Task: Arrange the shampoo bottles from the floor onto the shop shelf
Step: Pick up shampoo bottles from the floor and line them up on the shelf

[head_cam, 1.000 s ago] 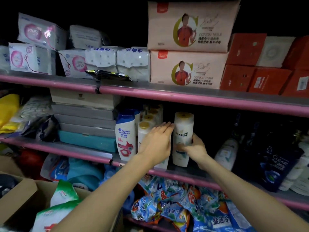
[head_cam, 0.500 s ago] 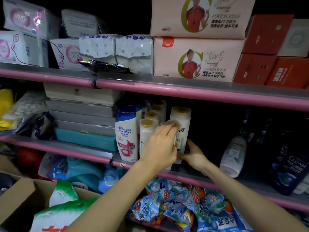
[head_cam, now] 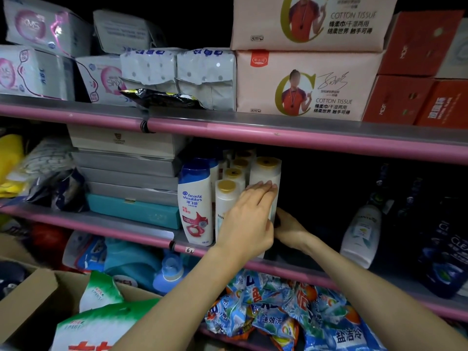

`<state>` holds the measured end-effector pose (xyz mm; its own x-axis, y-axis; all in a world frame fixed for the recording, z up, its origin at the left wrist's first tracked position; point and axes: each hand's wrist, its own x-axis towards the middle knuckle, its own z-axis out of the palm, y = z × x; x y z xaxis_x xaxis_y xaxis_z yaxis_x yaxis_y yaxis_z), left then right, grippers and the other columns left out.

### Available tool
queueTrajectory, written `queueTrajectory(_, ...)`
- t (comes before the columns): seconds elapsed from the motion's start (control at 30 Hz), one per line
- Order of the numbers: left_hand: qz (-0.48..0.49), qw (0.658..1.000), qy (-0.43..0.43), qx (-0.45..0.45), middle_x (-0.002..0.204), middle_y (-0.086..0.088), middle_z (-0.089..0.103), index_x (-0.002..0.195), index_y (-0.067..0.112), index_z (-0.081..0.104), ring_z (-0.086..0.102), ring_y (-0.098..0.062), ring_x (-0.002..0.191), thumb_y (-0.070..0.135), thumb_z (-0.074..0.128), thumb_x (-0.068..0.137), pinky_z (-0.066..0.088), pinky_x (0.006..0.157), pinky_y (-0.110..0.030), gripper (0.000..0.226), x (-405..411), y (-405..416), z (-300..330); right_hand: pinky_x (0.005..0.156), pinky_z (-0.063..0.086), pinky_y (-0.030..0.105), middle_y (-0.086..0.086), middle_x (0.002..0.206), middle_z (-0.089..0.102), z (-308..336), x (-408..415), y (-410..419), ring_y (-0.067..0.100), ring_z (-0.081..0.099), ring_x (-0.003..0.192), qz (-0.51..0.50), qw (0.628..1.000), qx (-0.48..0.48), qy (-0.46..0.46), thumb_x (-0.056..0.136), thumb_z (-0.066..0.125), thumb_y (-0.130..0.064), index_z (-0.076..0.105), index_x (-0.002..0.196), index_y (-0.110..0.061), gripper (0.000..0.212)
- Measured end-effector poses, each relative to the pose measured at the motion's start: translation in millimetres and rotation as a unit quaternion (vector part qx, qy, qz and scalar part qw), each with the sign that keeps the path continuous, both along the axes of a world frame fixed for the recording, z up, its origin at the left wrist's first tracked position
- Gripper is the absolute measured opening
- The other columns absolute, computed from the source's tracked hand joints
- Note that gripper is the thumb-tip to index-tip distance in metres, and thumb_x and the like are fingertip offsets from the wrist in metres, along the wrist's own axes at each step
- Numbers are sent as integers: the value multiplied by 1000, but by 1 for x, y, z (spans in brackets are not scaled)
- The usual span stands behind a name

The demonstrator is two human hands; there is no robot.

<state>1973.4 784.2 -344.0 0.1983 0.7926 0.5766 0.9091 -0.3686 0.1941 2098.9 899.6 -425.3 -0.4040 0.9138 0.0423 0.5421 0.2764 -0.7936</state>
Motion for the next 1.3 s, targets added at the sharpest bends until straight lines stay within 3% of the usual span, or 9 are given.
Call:
queueTrajectory(0.2, 0, 1000, -4, 3, 146, -8, 44, 141, 7, 41, 35, -22, 138, 6, 53, 79, 15, 115, -24, 63, 0, -1, 0, 56, 39, -1, -10, 112, 50, 0, 0, -3, 0, 47, 95, -12, 1000, 7, -19, 83, 68, -12, 43, 135, -20, 59)
queueTrajectory(0.5, 1, 1000, -13, 6, 142, -10, 48, 137, 5, 46, 40, -24, 135, 5, 54, 76, 26, 114, -30, 62, 1, -3, -1, 58, 39, -5, -25, 90, 49, -1, 1, -2, -9, 48, 78, -8, 1000, -3, -20, 80, 70, -10, 51, 126, -18, 50)
queueTrajectory(0.63, -2, 1000, -19, 17, 139, -11, 51, 135, 4, 49, 43, -26, 132, 3, 56, 73, 29, 113, -32, 62, 2, -1, -5, 62, 43, 5, -10, 107, 55, 2, 1, -3, 10, 57, 102, -7, 1000, -8, -18, 78, 73, -11, 48, 130, -18, 57)
queueTrajectory(0.77, -18, 999, -25, 13, 141, -11, 46, 137, 4, 45, 38, -26, 135, 2, 57, 74, 25, 116, -33, 64, 1, -1, -9, 93, 48, 26, 5, 135, 53, 13, 9, -10, 21, 53, 120, -12, 997, -14, -81, 79, 74, -17, 41, 139, -17, 68)
queueTrajectory(0.87, -6, 999, -5, 32, 140, -11, 47, 137, 4, 46, 38, -27, 135, 5, 55, 73, 24, 116, -39, 64, 7, -4, -9, 99, 43, 29, 6, 142, 47, 30, 32, -20, 23, 48, 127, -66, 990, 42, -115, 85, 69, -25, 38, 141, -20, 65)
queueTrajectory(1.0, -45, 995, 13, 84, 134, -7, 54, 129, 9, 55, 44, -25, 128, 9, 52, 72, 30, 110, -39, 57, 37, -13, -13, 104, 37, 40, 11, 144, 37, 43, 82, -30, 33, 35, 132, -200, 932, 138, -270, 83, 62, -49, 38, 141, -24, 67)
queueTrajectory(1.1, -92, 994, 14, 53, 126, -2, 59, 122, 14, 60, 52, -22, 119, 12, 56, 74, 37, 101, -34, 48, 70, -22, -26, 109, 22, 49, 16, 150, 19, 37, 119, -32, 39, 15, 138, -266, 884, 70, -377, 75, 52, -73, 27, 143, -25, 86)
queueTrajectory(1.17, -115, 993, 7, -9, 125, 0, 58, 126, 16, 57, 51, -20, 118, 14, 54, 77, 38, 99, -34, 49, 91, -29, -41, 111, 20, 51, 17, 152, 9, 28, 134, -30, 40, 10, 139, -279, 879, 6, -386, 73, 50, -77, 19, 146, -24, 96)
queueTrajectory(1.3, -137, 978, -49, -148, 129, 3, 51, 132, 21, 49, 46, -16, 118, 16, 47, 86, 33, 99, -30, 46, 118, -36, -69, 107, 33, 43, 22, 153, 14, 13, 143, -22, 41, 24, 137, -330, 913, -122, -206, 76, 66, -61, 7, 150, -18, 105)
